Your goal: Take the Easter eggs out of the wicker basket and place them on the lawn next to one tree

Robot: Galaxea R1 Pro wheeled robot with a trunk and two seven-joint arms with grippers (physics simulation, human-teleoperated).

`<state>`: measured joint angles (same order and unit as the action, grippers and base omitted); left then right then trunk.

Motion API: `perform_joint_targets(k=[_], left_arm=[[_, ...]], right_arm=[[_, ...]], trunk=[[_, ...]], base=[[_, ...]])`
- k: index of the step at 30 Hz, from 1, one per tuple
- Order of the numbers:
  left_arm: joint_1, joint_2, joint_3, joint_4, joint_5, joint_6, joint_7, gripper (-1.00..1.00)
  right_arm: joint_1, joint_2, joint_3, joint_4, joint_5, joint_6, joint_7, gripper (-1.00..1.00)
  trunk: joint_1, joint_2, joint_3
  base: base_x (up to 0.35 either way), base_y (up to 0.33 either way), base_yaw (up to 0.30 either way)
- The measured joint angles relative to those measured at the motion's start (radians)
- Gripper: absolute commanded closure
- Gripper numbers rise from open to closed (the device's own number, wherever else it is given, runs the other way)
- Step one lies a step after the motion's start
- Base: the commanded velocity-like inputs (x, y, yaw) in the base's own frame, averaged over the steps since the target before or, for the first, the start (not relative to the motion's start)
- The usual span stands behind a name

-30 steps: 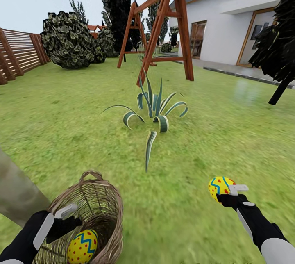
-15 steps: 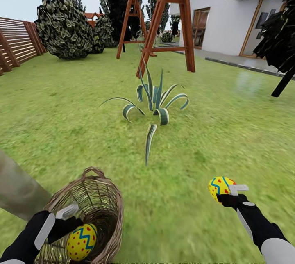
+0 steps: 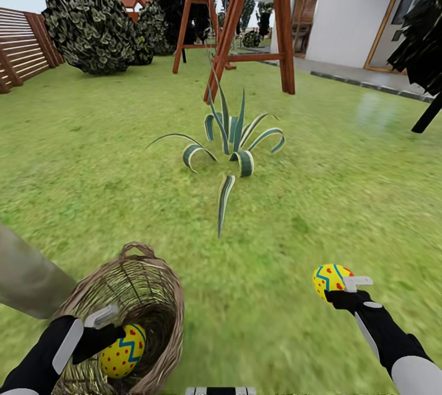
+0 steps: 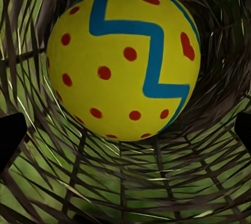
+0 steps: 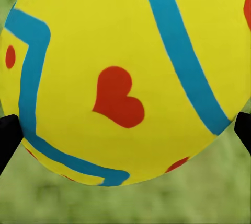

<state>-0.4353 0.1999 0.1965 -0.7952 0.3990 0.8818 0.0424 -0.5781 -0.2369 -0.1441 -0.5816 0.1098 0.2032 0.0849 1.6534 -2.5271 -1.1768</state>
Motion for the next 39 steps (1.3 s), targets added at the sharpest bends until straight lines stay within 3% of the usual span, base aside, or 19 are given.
perform_joint_targets(k=[7,14,18,25,39], left_arm=[[0.0,0.0,0.0,0.001,0.0,-0.016,0.001,-1.0],[0.0,-0.002,-0.004,0.004,-0.004,-0.018,0.001,-1.0],[0.0,-0.028,-0.007,0.007,-0.006,-0.034,0.002,-1.0],[0.0,-0.03,-0.008,0.008,-0.008,-0.063,0.002,-1.0],[0.0,-0.021,0.002,0.002,-0.01,-0.062,0.012,-1.0]], right_arm=[[0.0,0.001,0.0,0.0,0.0,0.0,0.0,1.0],[0.0,0.001,0.0,0.0,0.0,0.0,0.0,1.0],[0.0,0.001,0.0,0.0,0.0,0.0,0.0,1.0],[0.0,0.005,0.002,0.001,0.0,0.0,0.0,1.0],[0.0,0.015,0.002,0.001,0.0,0.0,0.0,1.0]], trunk=[[0.002,-0.001,-0.015],[0.001,-0.001,-0.016],[0.001,-0.001,-0.016],[0.002,-0.001,-0.016],[0.008,-0.004,-0.07]], base=[[0.0,0.0,0.0],[0.115,-0.021,0.0],[0.198,-0.096,0.0],[0.005,-0.003,0.0],[0.0,0.0,0.0]])
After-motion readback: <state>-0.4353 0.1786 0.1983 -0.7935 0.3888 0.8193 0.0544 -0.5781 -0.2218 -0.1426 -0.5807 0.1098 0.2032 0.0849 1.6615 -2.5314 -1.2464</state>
